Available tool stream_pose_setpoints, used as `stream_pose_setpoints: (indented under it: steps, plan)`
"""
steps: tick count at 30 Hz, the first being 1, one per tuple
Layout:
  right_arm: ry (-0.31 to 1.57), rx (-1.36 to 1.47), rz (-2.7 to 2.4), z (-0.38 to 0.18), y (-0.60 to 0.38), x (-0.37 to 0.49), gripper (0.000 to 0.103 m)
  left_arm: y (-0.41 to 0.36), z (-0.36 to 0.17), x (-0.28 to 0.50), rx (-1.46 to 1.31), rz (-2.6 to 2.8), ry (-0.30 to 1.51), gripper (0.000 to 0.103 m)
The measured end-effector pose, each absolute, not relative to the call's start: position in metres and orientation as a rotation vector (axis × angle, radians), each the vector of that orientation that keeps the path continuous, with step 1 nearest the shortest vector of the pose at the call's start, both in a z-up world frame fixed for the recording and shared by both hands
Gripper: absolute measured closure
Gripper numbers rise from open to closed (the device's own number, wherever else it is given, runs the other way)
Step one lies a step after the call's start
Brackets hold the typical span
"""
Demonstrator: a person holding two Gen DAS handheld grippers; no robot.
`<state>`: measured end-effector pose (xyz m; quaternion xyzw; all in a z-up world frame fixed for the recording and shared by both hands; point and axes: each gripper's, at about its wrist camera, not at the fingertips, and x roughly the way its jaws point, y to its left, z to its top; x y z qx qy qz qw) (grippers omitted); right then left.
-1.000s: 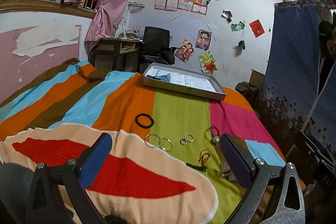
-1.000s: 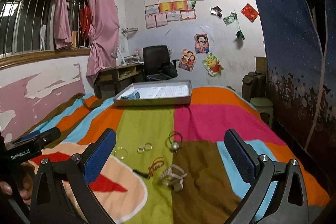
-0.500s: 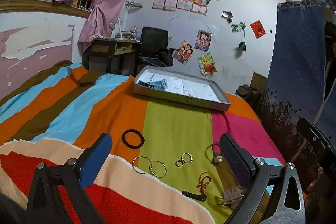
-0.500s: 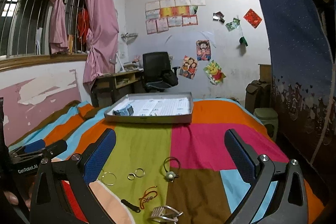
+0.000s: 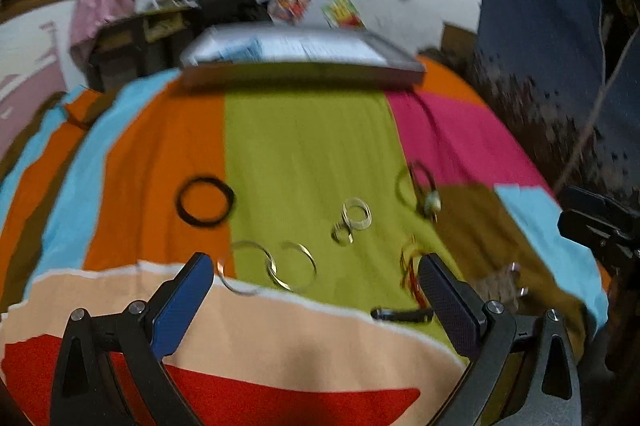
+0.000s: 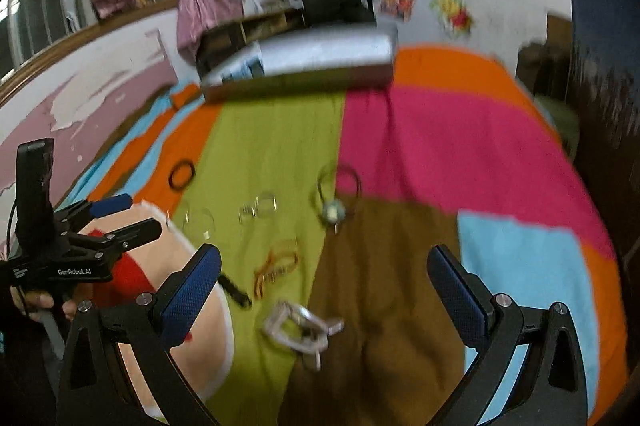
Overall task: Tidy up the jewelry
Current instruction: 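Grasp the white claw clip with the right tool while the left tool reaches the black snap clip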
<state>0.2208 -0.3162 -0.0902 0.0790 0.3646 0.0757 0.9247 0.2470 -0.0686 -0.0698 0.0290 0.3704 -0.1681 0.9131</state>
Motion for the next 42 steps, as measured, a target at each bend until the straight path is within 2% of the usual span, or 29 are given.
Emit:
stream_pose_setpoints:
  steps: [5,10,15,18,20,25,31,33,34,36,42]
  plan:
    - [0.885,0.206,0.206,-0.128,-0.310,0.227,0.001,-0.077,-0.101,0.254,0.039,-0.418,0.900,0.000]
    - [0.972,0.191,0.236,-0.152,-0.299,0.229,0.002,-0.086,-0.117,0.260,0.037,-0.479,0.955,0.001]
    - [0.997,0.176,0.244,-0.157,-0.296,0.233,0.002,-0.095,-0.130,0.267,0.043,-0.547,1.009,0.028]
    - [1.016,0.178,0.252,-0.161,-0.292,0.238,0.006,-0.100,-0.136,0.269,0.043,-0.584,1.030,0.037]
    - [1.028,0.177,0.253,-0.164,-0.291,0.240,0.012,-0.102,-0.139,0.272,0.043,-0.593,1.041,0.039]
    - [1.051,0.184,0.248,-0.170,-0.289,0.245,0.023,-0.106,-0.147,0.277,0.041,-0.623,1.062,0.042]
    - [1.056,0.195,0.259,-0.173,-0.286,0.248,0.035,-0.113,-0.151,0.279,0.057,-0.651,1.071,0.057]
    - [1.053,0.193,0.263,-0.173,-0.285,0.248,0.041,-0.114,-0.152,0.279,0.057,-0.654,1.075,0.067]
    - [1.053,0.192,0.264,-0.173,-0.285,0.248,0.042,-0.114,-0.152,0.280,0.053,-0.656,1.079,0.070]
    - [1.052,0.188,0.263,-0.172,-0.284,0.248,0.042,-0.113,-0.154,0.281,0.032,-0.666,1.094,0.082]
    - [1.046,0.185,0.267,-0.172,-0.284,0.248,0.042,-0.106,-0.156,0.283,-0.028,-0.669,1.131,0.097]
